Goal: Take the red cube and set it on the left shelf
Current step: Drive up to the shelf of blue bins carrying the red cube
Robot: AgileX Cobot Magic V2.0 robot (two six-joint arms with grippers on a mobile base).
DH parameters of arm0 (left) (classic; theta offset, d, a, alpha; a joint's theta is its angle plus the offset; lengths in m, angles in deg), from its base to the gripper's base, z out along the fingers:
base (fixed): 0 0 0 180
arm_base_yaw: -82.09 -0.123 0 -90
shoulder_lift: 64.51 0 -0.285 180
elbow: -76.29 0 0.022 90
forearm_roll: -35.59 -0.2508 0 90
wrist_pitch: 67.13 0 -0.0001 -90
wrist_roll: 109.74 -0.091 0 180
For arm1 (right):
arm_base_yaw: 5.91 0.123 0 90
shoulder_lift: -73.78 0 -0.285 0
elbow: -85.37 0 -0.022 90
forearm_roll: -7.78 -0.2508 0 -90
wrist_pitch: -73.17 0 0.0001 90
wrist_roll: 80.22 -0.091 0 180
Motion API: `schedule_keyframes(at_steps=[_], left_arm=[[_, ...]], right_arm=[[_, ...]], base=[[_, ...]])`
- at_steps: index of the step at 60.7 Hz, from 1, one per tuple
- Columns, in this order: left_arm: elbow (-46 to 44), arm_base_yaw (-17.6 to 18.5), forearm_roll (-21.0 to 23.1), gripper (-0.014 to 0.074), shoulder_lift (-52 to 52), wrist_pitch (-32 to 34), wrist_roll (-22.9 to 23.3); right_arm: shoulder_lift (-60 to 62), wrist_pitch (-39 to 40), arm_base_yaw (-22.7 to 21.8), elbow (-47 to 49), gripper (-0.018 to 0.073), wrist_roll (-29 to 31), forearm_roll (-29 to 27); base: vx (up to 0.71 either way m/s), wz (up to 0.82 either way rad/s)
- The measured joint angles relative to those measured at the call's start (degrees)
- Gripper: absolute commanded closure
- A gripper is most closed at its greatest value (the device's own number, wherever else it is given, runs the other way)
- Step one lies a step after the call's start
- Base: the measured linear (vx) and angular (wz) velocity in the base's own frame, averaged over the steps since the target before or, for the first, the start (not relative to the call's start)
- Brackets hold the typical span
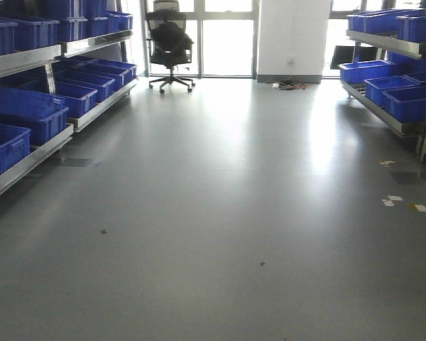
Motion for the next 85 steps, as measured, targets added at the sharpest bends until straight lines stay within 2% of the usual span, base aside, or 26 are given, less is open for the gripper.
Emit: schedule_keyframes(at_steps=[40,85], left_arm=[[0.00,0.00,0.00,0.0491,0.00,0.00,0.00],[0.00,0.00,0.00,0.0491,0.00,0.00,0.00]], right_arm=[[0.00,0.00,0.00,0.00,0.0502,0.00,0.00],[0.00,0.00,0.00,0.00,0.0502,0.00,0.00]], base=[[0.48,0.06],[0.66,0.17]])
